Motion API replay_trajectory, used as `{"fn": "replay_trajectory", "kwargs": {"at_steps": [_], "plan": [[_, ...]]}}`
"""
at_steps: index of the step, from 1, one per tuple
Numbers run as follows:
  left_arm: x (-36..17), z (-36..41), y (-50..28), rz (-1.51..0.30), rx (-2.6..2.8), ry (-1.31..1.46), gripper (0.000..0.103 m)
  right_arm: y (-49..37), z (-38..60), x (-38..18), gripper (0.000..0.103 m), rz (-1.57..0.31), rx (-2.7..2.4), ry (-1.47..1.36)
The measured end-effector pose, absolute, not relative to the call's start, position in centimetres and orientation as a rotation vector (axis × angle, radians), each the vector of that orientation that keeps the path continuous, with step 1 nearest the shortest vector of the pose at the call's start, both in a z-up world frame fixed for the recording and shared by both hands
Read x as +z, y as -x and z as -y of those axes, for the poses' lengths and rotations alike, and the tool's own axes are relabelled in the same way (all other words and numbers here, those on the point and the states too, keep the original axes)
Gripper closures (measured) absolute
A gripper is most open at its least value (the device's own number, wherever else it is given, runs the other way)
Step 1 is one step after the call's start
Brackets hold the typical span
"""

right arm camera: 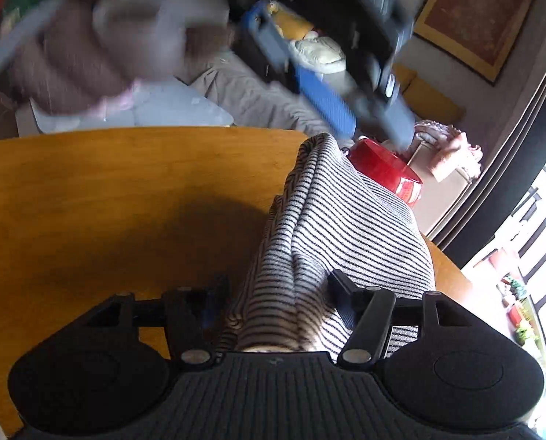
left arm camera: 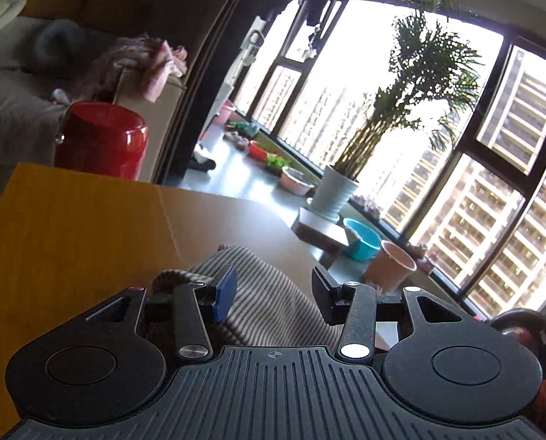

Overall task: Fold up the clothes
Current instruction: 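Press the folded sweater bundle down with both grippers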

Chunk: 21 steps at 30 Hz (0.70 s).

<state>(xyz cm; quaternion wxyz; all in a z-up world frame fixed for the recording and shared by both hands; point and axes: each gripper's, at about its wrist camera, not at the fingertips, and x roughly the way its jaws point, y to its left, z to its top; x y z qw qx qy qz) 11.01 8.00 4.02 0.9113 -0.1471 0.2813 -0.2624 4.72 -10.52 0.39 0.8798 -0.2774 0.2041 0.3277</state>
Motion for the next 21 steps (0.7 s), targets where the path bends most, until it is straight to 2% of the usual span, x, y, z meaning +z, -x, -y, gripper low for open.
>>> {"fn": "replay_trajectory", "kwargs": {"at_steps": [7,10,16,21], "plan": [[-1.2,-7.3,-13.0,-0.714,-0.453,0.238,0.053,-7.2,17.9,4.9,0.033,-0.479,0.742,0.183],[-1.1,-7.0,-12.5,-0.703,-0.453,0.202,0.053,-8.9,19.6,5.2,0.033,-0.479,0.687,0.101],[-1.4,-7.1,-12.2,-0.709,-0.456,0.205,0.049,-7.6,17.5,1.4,0.030,-0.497,0.690,0.264],[-1.6,-7.2,-12.1,-0.711,-0.457,0.205,0.049,-5.0,18.4,2.8,0.029,-0.481,0.800,0.313]]}}
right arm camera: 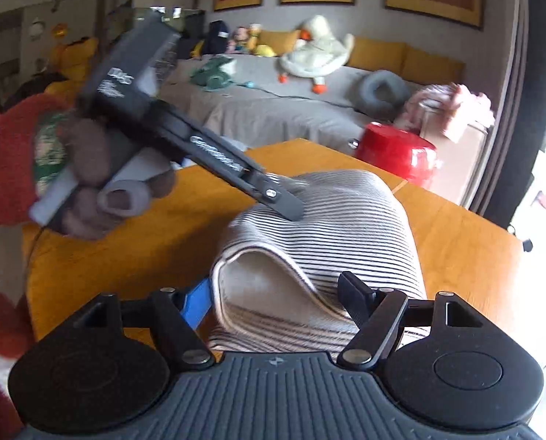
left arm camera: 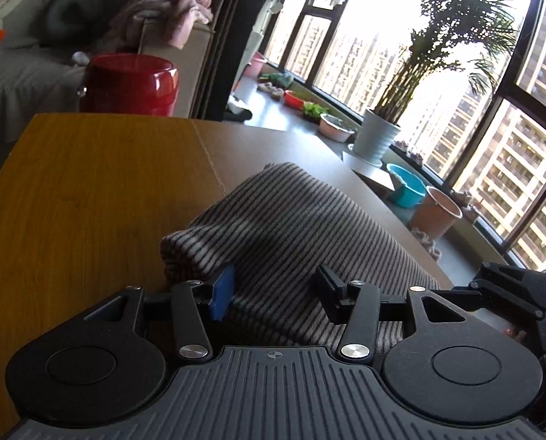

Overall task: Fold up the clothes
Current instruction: 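Press the folded sweater bundle down with both grippers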

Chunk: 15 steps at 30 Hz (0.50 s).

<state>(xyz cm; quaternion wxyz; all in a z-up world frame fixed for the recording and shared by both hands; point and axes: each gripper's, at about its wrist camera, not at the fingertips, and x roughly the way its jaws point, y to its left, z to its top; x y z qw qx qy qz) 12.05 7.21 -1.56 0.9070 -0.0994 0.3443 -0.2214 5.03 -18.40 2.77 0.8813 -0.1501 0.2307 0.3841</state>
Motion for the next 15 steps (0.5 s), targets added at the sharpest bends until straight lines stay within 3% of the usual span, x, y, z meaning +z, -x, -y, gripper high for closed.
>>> {"fn": "replay_trajectory", "kwargs": {"at_steps": [4,8,11,15], "plan": [[-1.6,-7.1,-12.0,-0.709,-0.459,0.214,0.046,-5.1,20.6,5.6,0.017,-0.429,0.847,0.149],[-1.7,-7.2,-11.9,-0.708,-0.460,0.217,0.045,-7.0,22.5,7.5,0.017,-0.400,0.877,-0.049],[-1.7,-7.3,-11.9,-0.711,-0.460,0.229,0.045,-7.8,20.9,5.9,0.019,-0.444,0.839,0.012],[-1.0,-7.5,-11.7,-0.714,-0.442,0.249,0.045,-7.7,16.9,-0.1,0.018,-0.558,0.735,0.279]]}}
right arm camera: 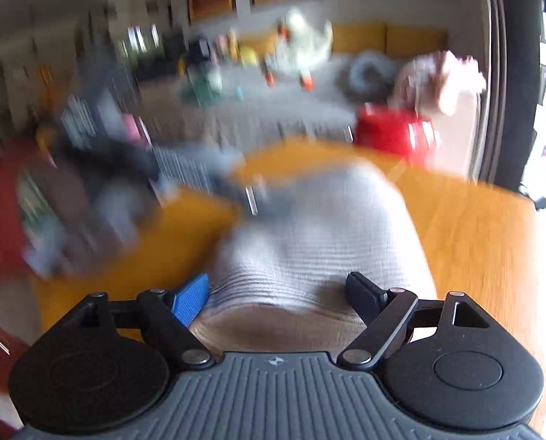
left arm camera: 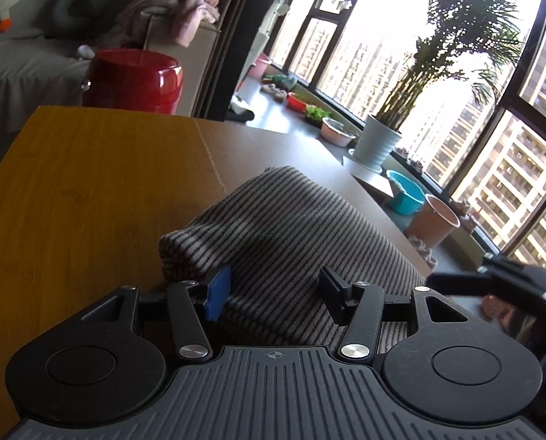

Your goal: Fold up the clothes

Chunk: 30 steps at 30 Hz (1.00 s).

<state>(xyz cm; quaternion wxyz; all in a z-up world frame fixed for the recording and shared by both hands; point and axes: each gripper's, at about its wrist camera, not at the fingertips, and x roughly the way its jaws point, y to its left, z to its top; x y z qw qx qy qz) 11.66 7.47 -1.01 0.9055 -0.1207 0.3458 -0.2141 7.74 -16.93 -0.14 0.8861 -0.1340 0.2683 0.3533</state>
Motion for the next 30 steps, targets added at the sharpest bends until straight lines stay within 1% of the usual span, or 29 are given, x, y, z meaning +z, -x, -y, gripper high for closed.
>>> {"fn": "replay_trajectory", "kwargs": {"at_steps": [1,2,5,9,10,12,16,19,22,25,30], "plan": [[-0.6,-7.5,-11.3,-0.712,-0.437,0.253,0.045,-6.9,16.2,-0.8,0.014,-0.516,0.723,0.353],[-0.2,-7.5,-10.7,-0.705,-0.437,0.248,0.044,-6.3,15.7,-1.0,0.014,-0.493,0.711,0.399],[0.8,-7.6,-8.6,-0.696,-0.443,0.226,0.039,-6.2,15.7,-0.9,0.012,-0.495,0.706,0.390],[-0.7,-7.0,-7.5,-0.772,-0.446,0.232,0.041,-6.5,16.2,-0.5,0.012,-0.502,0.726,0.372],[-1.3,-6.7,-7.5,-0.791,-0.440,0.235,0.043,-6.7,16.6,0.0,0.012,-0.512,0.740,0.350],[-2.1,-6.6,-7.7,-0.809,-0.434,0.260,0.043,-7.1,17.8,1.2,0.013,-0.533,0.768,0.295],[-2.1,-6.6,-8.6,-0.807,-0.448,0.286,0.043,-9.2,22.3,4.0,0.013,-0.554,0.758,0.076],[-2.1,-6.2,-8.9,-0.815,-0.456,0.290,0.043,-11.9,25.2,4.8,0.013,-0.552,0.673,-0.034],[-2.1,-6.4,-9.1,-0.816,-0.460,0.317,0.043,-15.5,26.4,3.5,0.013,-0.614,0.623,-0.096],[-2.1,-6.8,-9.3,-0.821,-0.466,0.367,0.044,-17.8,26.6,0.8,0.013,-0.714,0.616,-0.154],[-2.9,-7.2,-10.1,-0.830,-0.472,0.404,0.038,-17.8,25.5,-2.3,0.014,-0.794,0.700,-0.261]]}}
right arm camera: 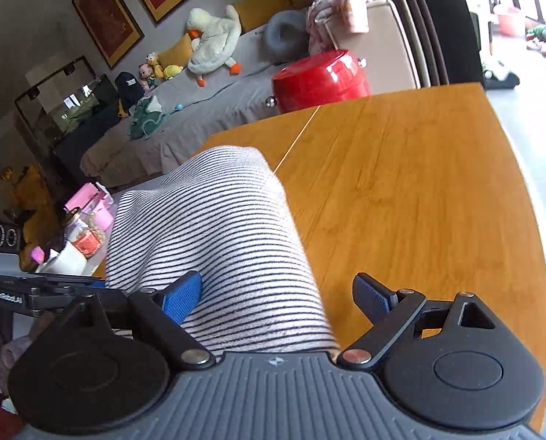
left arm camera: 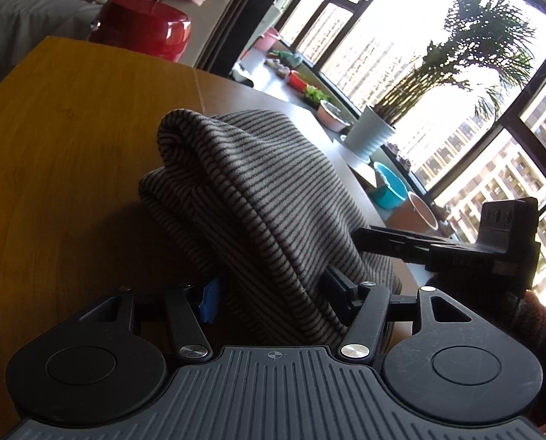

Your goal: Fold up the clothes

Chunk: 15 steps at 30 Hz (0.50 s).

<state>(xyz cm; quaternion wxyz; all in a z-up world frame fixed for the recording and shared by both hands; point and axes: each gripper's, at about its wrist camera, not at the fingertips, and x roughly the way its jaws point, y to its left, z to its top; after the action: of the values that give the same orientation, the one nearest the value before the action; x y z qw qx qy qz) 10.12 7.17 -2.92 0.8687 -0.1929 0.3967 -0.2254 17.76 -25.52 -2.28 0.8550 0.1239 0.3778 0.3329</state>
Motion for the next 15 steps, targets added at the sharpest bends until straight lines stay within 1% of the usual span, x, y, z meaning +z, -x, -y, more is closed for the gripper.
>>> {"fn": "replay_trajectory", "kwargs": {"at_steps": [3,5,7,9,11,15], "plan": [[-3.7,-7.4,-11.1,-0.839,-0.482,0.430,0.036,-17.2,24.6,-2.7,0.014,-0.776,0.716,-0.258],[-4.2,-7.6,-11.9,-0.842,-0.493,0.445,0.032,-17.3,24.2,-2.8,0.014,-0.768,0.709,-0.259],[-4.3,-7.7,-12.6,-0.837,-0.502,0.446,0.031,-17.4,23.9,-2.8,0.015,-0.761,0.701,-0.260],[-4.3,-7.9,-13.0,-0.826,-0.503,0.433,0.031,-17.6,23.5,-2.8,0.020,-0.762,0.702,-0.277],[-4.1,-8.3,-13.5,-0.814,-0.497,0.421,0.032,-18.3,22.5,-2.6,0.022,-0.760,0.694,-0.271],[-3.8,-10.0,-15.2,-0.785,-0.464,0.410,0.036,-20.7,19.7,-2.3,0.023,-0.757,0.691,-0.255]]}}
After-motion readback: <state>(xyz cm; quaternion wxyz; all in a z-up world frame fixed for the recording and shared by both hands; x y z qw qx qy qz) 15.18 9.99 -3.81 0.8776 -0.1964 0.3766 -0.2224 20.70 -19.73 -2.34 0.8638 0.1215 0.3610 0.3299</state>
